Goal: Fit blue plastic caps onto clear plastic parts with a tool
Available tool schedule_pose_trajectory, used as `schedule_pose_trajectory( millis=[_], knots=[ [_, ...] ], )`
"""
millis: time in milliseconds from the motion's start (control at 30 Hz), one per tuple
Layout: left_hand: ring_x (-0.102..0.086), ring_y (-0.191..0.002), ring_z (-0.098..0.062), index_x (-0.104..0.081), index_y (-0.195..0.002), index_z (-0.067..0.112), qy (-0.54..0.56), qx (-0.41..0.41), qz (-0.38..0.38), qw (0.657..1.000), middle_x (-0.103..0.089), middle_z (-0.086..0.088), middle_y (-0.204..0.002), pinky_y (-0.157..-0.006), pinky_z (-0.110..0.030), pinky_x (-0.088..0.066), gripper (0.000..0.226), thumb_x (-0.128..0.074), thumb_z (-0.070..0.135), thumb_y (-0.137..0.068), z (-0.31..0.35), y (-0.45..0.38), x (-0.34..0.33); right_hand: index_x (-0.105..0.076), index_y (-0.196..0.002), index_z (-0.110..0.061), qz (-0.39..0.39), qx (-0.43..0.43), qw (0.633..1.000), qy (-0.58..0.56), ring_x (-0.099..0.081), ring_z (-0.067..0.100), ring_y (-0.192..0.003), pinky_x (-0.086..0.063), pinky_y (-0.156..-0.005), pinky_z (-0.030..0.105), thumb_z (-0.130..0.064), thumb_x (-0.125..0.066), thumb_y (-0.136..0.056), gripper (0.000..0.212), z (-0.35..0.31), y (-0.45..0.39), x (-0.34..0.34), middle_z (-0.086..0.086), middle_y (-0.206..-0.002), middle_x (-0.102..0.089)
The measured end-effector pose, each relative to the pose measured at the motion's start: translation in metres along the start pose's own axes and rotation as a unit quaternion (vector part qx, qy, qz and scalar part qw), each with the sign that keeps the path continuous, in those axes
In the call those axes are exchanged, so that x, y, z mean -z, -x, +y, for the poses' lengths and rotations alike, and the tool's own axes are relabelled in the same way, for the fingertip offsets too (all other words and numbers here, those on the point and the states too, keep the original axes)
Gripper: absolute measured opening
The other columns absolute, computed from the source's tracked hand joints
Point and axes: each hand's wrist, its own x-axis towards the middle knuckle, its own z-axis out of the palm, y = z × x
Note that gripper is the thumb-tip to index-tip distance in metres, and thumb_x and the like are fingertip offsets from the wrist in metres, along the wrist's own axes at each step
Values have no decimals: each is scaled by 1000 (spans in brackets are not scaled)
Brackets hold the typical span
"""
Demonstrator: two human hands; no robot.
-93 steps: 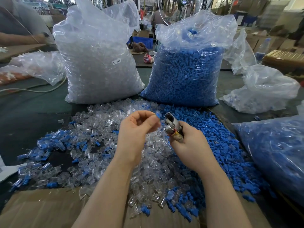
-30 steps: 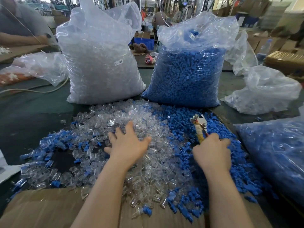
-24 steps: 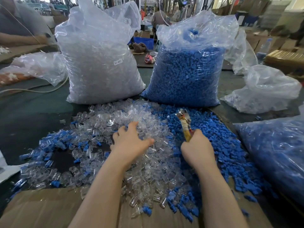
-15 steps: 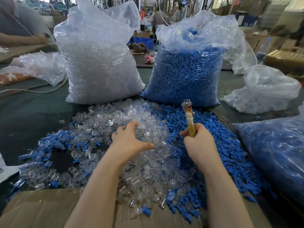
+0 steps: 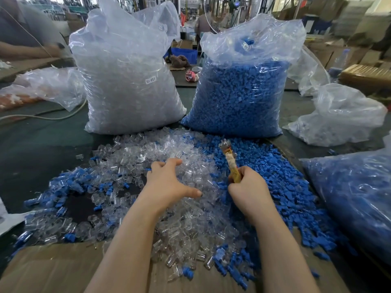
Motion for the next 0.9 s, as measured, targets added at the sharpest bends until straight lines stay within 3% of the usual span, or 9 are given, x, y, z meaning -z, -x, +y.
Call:
schedule_pose_trajectory(
  millis=[133, 433, 567, 667, 800, 900],
  knots=[
    [-36, -133, -31, -37, -143, 34, 11, -1, 3, 1000, -24, -5, -147, -110, -48, -40, 95, -91, 39, -64, 0, 0, 1, -58, -86, -22, 12, 17, 997, -76, -51, 17, -63, -34, -51, 27, -10, -59, -86, 12, 0, -1, 0, 0, -77, -61],
    [-34, -135, -31, -41, -142, 33, -5, -14, 25, 1000, -28, -6, -145, -112, -49, -36, 93, -90, 43, -64, 0, 0, 0, -56, -80, -21, 63, 39, 996, -54, -59, 24, -67, -45, -56, 33, -17, -71, -85, 16, 10, -2, 11, 3, -76, -64],
    [-28, -136, -26, -51, -133, 37, -18, -45, 59, 997, -36, -3, -141, -111, -44, -31, 72, -86, 42, -70, 0, 1, -1, -56, -81, -22, 58, 66, 995, -39, -56, 19, -67, -41, -54, 29, -21, -72, -84, 17, 7, 0, 9, 0, -75, -62],
    [-28, -133, -22, -60, -119, 39, -29, -80, 97, 992, -40, 3, -128, -107, -39, -31, 46, -80, 39, -78, 1, 1, -4, -57, -87, -23, 48, 79, 996, -14, -59, 17, -74, -44, -61, 31, -22, -71, -84, 14, 5, -1, 5, -3, -81, -65],
    [-29, -117, -11, -65, -104, 37, -52, -129, 146, 979, -37, 9, -111, -96, -26, -26, 25, -77, 34, -82, 4, 0, -11, -56, -96, -24, 64, 86, 994, 34, -58, 15, -80, -41, -69, 28, -21, -70, -83, 19, 4, -2, -4, -9, -87, -63],
    [-31, -108, -9, -66, -107, 33, -103, -140, 150, 973, -41, 9, -108, -96, -27, -32, 26, -74, 42, -83, 7, 0, -19, -51, -94, -27, 84, 84, 991, 60, -49, 6, -67, -35, -54, 23, -23, -70, -83, 23, 5, -4, -8, -13, -76, -53]
  ],
)
